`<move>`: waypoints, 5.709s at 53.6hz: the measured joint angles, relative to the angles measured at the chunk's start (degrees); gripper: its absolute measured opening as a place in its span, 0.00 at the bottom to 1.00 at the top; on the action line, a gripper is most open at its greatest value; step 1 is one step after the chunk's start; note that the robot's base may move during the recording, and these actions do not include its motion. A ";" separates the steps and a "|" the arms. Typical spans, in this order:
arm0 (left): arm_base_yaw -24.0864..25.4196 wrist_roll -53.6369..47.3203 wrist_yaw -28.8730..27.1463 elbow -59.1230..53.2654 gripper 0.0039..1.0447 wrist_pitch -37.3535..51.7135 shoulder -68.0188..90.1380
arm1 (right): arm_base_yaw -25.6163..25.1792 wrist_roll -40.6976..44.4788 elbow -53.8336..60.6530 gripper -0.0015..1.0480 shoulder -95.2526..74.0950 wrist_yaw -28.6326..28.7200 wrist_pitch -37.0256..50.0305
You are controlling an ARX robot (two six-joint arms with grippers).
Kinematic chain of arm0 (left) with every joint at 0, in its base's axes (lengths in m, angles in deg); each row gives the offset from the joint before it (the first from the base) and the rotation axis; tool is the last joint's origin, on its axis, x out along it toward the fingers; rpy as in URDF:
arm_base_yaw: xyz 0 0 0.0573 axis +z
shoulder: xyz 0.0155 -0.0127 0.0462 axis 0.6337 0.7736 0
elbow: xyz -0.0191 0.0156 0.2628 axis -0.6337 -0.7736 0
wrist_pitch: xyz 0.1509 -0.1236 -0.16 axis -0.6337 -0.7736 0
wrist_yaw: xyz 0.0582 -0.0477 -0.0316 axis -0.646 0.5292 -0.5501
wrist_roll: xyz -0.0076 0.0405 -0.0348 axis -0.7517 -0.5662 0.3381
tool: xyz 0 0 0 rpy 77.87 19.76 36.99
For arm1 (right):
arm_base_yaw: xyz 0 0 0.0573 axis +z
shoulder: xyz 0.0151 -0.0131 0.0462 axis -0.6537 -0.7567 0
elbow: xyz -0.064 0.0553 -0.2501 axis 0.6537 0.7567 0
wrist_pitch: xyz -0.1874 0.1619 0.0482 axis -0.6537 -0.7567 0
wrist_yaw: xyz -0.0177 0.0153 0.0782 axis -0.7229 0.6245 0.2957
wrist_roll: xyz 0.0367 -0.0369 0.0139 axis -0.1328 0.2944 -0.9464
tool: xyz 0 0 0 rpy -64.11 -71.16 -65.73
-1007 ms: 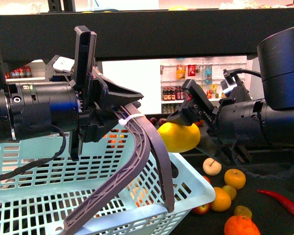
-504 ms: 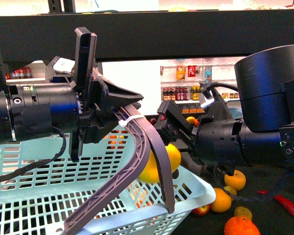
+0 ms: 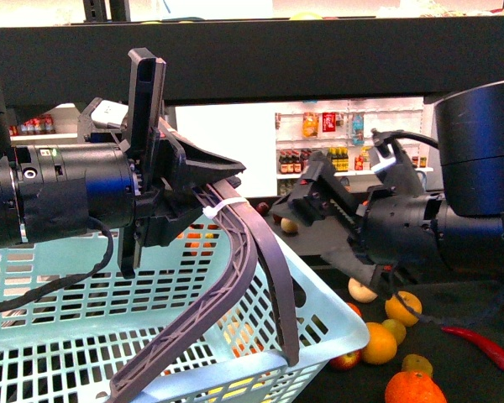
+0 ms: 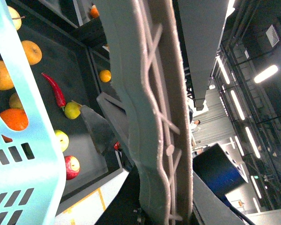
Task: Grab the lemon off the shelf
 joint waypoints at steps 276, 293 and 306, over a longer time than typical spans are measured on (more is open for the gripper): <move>0.04 -0.15 -0.11 0.02 0.09 -0.02 0.00 | 7.30 20.13 11.63 0.71 0.37 -9.92 15.74; 0.02 -0.20 0.46 0.02 0.09 -0.02 0.00 | 8.74 19.34 12.07 0.71 -0.17 -8.83 15.34; 0.09 -0.17 0.96 0.02 0.09 -0.02 0.00 | 8.87 19.32 12.31 0.93 -0.17 -8.26 15.32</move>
